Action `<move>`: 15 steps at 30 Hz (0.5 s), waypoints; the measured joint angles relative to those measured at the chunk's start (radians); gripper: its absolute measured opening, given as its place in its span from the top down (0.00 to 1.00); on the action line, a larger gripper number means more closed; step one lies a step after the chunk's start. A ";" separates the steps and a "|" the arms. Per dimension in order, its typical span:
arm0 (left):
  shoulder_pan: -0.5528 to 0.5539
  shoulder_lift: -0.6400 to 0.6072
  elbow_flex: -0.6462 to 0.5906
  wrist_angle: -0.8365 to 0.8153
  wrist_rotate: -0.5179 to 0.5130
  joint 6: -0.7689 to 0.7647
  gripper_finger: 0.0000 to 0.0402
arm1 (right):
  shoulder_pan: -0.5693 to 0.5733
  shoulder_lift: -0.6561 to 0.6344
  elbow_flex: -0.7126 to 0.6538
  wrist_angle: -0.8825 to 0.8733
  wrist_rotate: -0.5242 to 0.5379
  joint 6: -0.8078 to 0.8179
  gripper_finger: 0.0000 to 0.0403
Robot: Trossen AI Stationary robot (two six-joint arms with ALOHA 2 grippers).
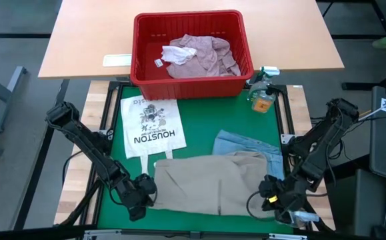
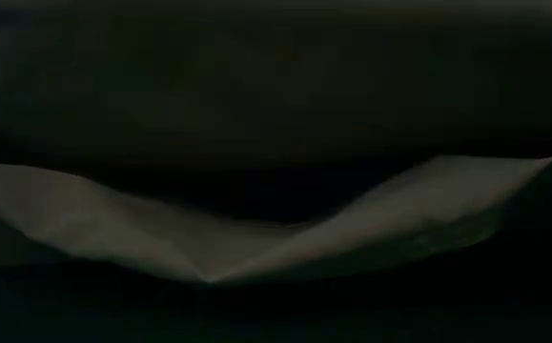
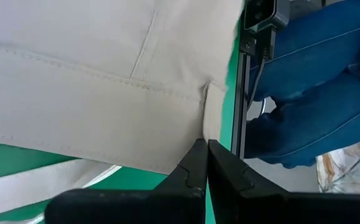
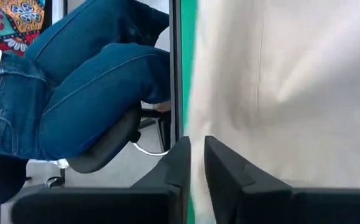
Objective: Fold laundry
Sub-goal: Fold the gray short
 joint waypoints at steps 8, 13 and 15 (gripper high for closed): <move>0.001 0.004 0.000 -0.004 -0.007 -0.117 0.90 | 0.000 0.000 0.000 -0.043 0.010 0.000 0.73; 0.002 0.025 0.000 -0.005 0.012 -0.182 0.76 | 0.000 0.000 0.000 -0.118 0.044 -0.003 0.66; 0.002 0.027 0.000 -0.004 0.044 -0.182 0.71 | -0.001 0.000 0.000 -0.152 0.044 -0.004 0.65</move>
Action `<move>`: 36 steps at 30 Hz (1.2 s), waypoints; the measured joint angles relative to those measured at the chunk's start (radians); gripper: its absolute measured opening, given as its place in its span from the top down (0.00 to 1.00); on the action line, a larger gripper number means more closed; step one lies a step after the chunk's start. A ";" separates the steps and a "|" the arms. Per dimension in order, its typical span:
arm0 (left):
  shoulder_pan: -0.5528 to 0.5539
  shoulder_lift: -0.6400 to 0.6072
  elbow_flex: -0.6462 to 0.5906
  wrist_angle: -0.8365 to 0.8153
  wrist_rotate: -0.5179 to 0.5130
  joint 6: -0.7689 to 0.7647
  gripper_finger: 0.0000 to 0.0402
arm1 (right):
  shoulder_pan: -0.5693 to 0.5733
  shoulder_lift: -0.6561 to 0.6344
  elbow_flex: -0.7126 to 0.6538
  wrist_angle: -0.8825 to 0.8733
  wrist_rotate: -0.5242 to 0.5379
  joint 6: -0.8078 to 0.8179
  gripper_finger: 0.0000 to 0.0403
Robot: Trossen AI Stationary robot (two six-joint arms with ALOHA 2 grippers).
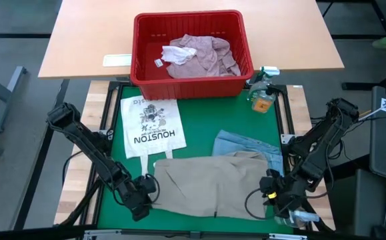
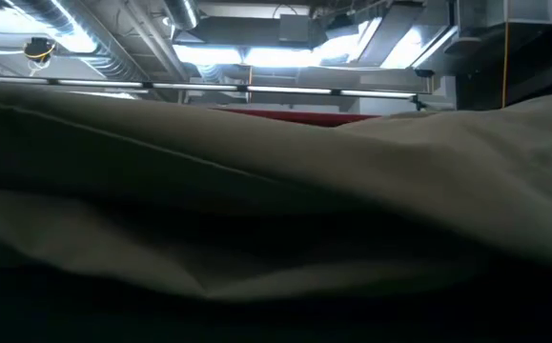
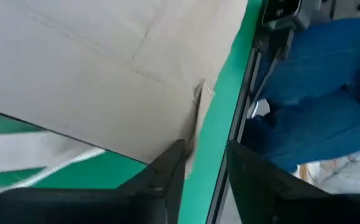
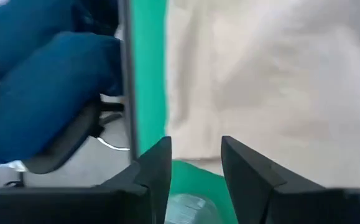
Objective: Fold laundry
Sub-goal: Fold the gray short
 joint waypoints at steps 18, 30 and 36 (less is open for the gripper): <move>0.000 0.000 0.000 0.043 0.069 -0.050 0.80 | -0.296 0.000 0.000 -0.179 0.051 -0.445 0.67; 0.008 0.001 0.000 0.237 0.056 -0.065 0.81 | -0.467 0.000 -0.125 -0.194 -0.046 -0.472 0.67; 0.007 0.002 0.000 0.274 -0.089 -0.047 0.87 | -0.487 0.000 -0.157 -0.194 -0.081 -0.472 0.67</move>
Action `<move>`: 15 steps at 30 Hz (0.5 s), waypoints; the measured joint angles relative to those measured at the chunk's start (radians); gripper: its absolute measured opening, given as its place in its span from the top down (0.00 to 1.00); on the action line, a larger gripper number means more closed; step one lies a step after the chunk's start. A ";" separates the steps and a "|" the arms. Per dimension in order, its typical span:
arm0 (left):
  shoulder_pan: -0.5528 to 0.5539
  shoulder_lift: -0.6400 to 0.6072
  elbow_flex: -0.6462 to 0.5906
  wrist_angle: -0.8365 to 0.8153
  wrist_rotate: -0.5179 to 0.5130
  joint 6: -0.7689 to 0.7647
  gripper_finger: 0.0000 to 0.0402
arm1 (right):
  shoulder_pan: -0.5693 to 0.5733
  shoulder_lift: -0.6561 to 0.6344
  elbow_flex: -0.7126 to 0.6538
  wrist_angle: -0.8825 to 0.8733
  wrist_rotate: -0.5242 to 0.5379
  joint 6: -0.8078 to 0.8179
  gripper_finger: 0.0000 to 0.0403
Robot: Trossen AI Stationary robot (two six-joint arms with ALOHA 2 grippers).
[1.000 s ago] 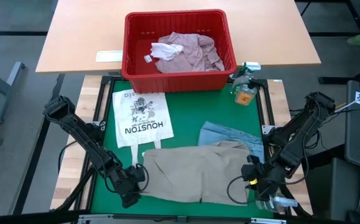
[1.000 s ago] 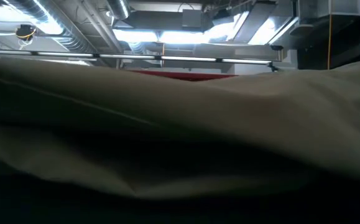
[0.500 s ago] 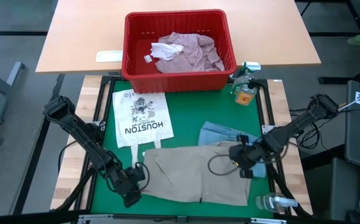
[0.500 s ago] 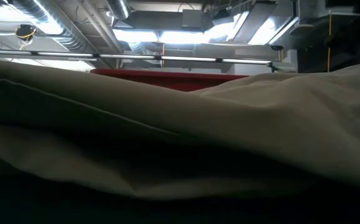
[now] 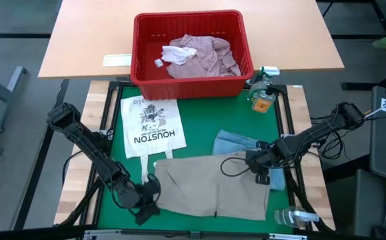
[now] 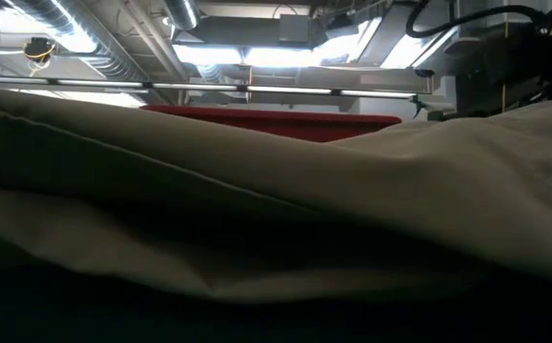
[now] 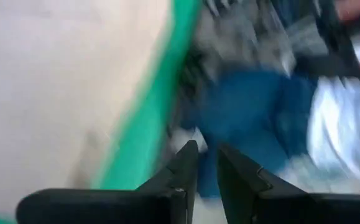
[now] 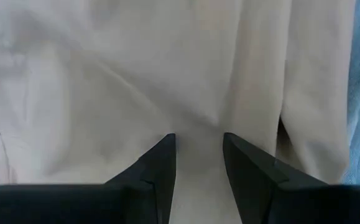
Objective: Fold laundry
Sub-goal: Fold the gray short
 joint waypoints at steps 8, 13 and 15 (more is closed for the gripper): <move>0.018 0.117 0.000 0.008 -0.204 0.058 0.93 | 0.002 0.000 -0.001 -0.066 -0.006 0.002 0.67; 0.018 0.232 -0.001 0.021 -0.127 0.048 0.95 | 0.002 0.000 -0.001 -0.133 0.010 0.005 0.67; 0.018 0.265 -0.001 0.021 -0.105 0.047 0.96 | 0.002 0.000 -0.001 -0.150 0.011 0.013 0.67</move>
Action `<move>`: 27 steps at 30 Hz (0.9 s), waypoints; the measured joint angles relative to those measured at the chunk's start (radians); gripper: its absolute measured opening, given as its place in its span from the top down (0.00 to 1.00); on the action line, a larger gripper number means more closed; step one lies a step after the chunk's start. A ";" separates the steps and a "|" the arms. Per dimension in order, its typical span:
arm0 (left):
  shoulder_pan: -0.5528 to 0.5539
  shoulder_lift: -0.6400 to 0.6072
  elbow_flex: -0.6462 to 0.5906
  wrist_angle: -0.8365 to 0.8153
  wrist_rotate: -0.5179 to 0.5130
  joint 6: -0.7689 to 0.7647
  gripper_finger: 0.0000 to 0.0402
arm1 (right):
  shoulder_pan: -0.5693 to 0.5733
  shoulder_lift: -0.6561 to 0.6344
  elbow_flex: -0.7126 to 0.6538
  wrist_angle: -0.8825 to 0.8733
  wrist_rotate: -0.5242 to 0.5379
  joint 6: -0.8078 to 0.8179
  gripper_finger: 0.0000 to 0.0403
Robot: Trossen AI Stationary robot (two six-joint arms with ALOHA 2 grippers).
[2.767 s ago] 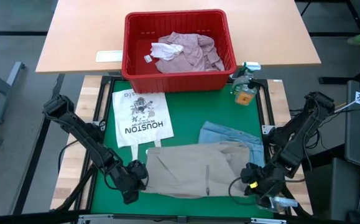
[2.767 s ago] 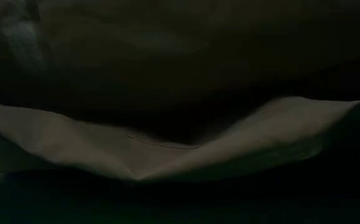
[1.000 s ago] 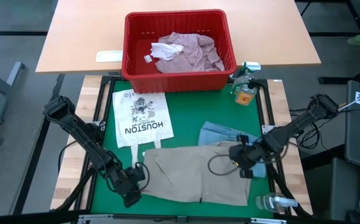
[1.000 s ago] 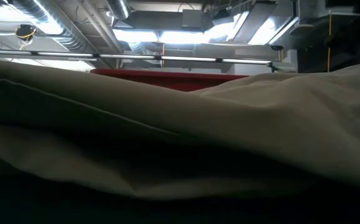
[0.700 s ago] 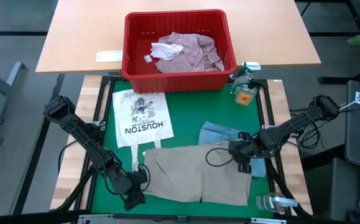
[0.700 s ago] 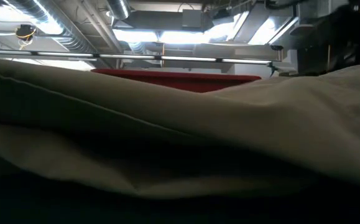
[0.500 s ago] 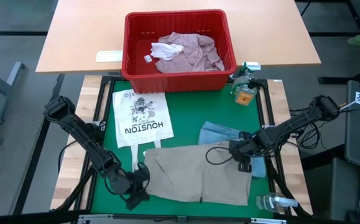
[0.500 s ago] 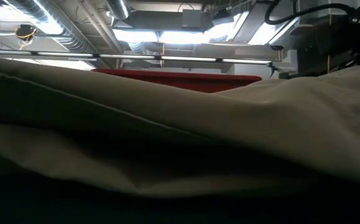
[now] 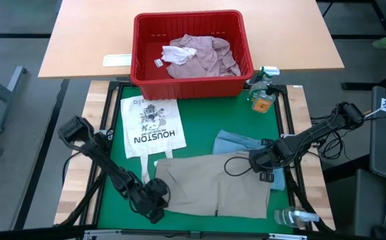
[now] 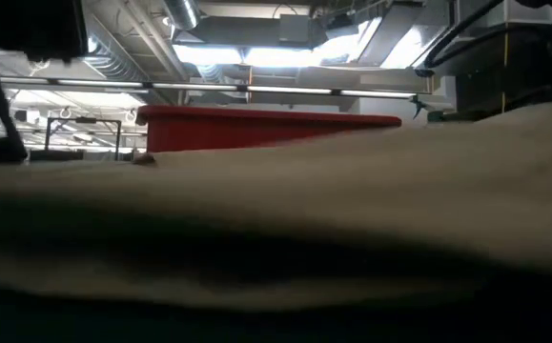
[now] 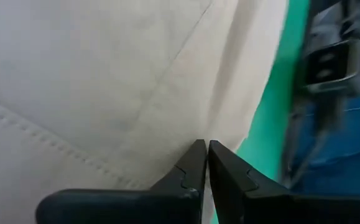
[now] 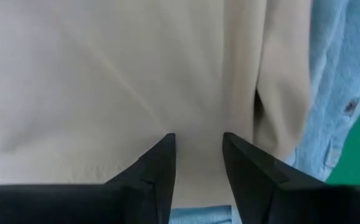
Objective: Fold laundry
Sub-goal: Fold the gray short
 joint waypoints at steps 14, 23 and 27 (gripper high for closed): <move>0.003 -0.013 0.007 -0.380 0.074 -0.072 1.00 | 0.000 0.000 0.000 0.104 -0.067 -0.029 0.67; 0.008 -0.120 -0.005 -0.502 0.056 -0.105 1.00 | 0.001 0.000 0.109 0.118 -0.151 -0.195 0.67; 0.006 -0.120 -0.004 -0.435 0.056 -0.105 1.00 | 0.002 0.000 0.145 0.108 -0.166 -0.254 0.67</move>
